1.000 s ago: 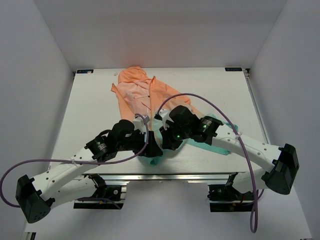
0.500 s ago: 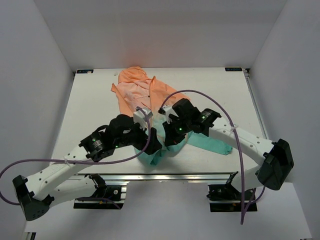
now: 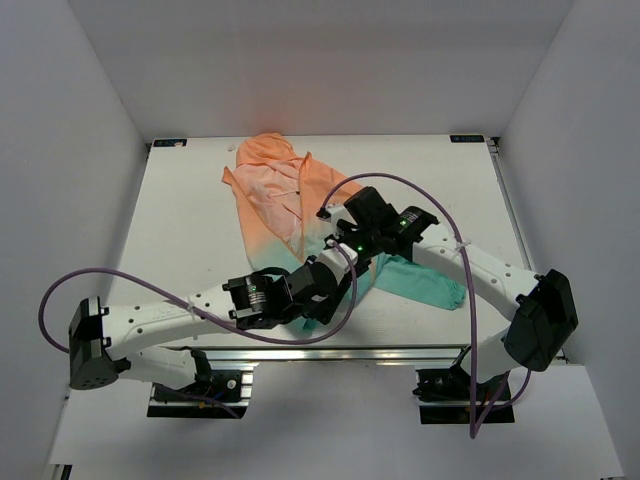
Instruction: Zip up the jacket
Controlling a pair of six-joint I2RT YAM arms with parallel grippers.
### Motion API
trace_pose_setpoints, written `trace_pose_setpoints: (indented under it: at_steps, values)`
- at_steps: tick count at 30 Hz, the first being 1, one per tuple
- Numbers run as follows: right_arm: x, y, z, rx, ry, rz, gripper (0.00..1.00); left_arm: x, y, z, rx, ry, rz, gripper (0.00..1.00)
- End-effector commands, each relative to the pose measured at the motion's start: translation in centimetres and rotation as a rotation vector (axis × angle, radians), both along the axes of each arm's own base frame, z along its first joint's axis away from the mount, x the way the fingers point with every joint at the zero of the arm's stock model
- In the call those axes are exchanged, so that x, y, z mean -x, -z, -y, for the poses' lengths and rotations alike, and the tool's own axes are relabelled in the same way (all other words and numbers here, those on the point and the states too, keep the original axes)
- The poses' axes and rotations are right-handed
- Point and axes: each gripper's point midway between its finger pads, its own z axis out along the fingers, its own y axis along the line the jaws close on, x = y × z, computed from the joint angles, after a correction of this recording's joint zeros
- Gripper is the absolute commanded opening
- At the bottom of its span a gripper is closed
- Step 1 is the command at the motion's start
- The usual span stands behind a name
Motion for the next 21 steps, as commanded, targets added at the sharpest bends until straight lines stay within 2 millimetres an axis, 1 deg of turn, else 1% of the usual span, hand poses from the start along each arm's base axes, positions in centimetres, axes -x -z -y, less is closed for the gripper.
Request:
trace_pose_setpoints:
  at_steps: [1,3,5,6,7,8,9,10,11,13,15,17,18,19,21]
  values:
    - [0.3,-2.2,-0.5,-0.060,-0.016,0.004,0.00,-2.0,-1.9,-1.2,0.027,-0.162,0.070,0.60]
    - [0.2,-2.1,-0.4,-0.058,-0.008,0.007,0.00,-2.0,-2.1,-1.1,0.048,-0.175,0.066,0.59]
    - [-0.1,-2.2,-0.2,-0.059,0.002,0.013,0.00,-1.2,-2.2,-0.7,0.081,-0.157,0.026,0.58]
    - [-0.2,-2.1,-0.2,-0.058,0.003,0.012,0.00,-0.9,-2.1,-0.5,0.096,-0.143,0.008,0.56]
    - [-0.6,-2.1,0.0,-0.058,0.016,0.011,0.00,-0.3,-2.3,0.0,0.123,-0.119,-0.017,0.52]
    - [-0.8,-2.2,0.0,-0.059,0.022,0.008,0.00,0.3,-2.3,0.2,0.147,-0.093,-0.041,0.51]
    - [-1.0,-2.3,-0.1,-0.065,0.027,0.011,0.00,1.6,-2.2,1.0,0.179,-0.025,-0.092,0.51]
    - [-1.2,-2.4,-0.1,-0.069,0.027,0.011,0.00,2.0,-2.6,1.9,0.232,0.011,-0.101,0.51]
    - [-1.5,-2.6,-0.1,-0.079,0.035,0.010,0.00,3.2,-1.9,2.1,0.247,0.059,-0.139,0.51]
    - [-1.6,-2.8,-0.2,-0.090,0.035,0.012,0.00,3.8,-2.0,3.0,0.295,0.095,-0.159,0.50]
    - [-1.4,-2.8,-0.3,-0.100,0.031,0.002,0.00,3.6,-1.3,2.9,0.280,0.075,-0.166,0.50]
    - [-1.5,-2.8,-0.3,-0.102,0.033,-0.001,0.00,3.2,-1.0,2.9,0.271,0.046,-0.166,0.51]
    - [-1.4,-2.9,-0.2,-0.105,0.032,0.004,0.00,2.9,-0.6,2.9,0.256,0.029,-0.162,0.53]
    - [-1.3,-3.0,-0.2,-0.104,0.031,0.000,0.00,1.9,-0.5,2.5,0.242,-0.042,-0.139,0.55]
    - [-1.0,-3.3,-0.1,-0.116,0.025,-0.001,0.00,0.5,0.0,1.7,0.218,-0.138,-0.106,0.60]
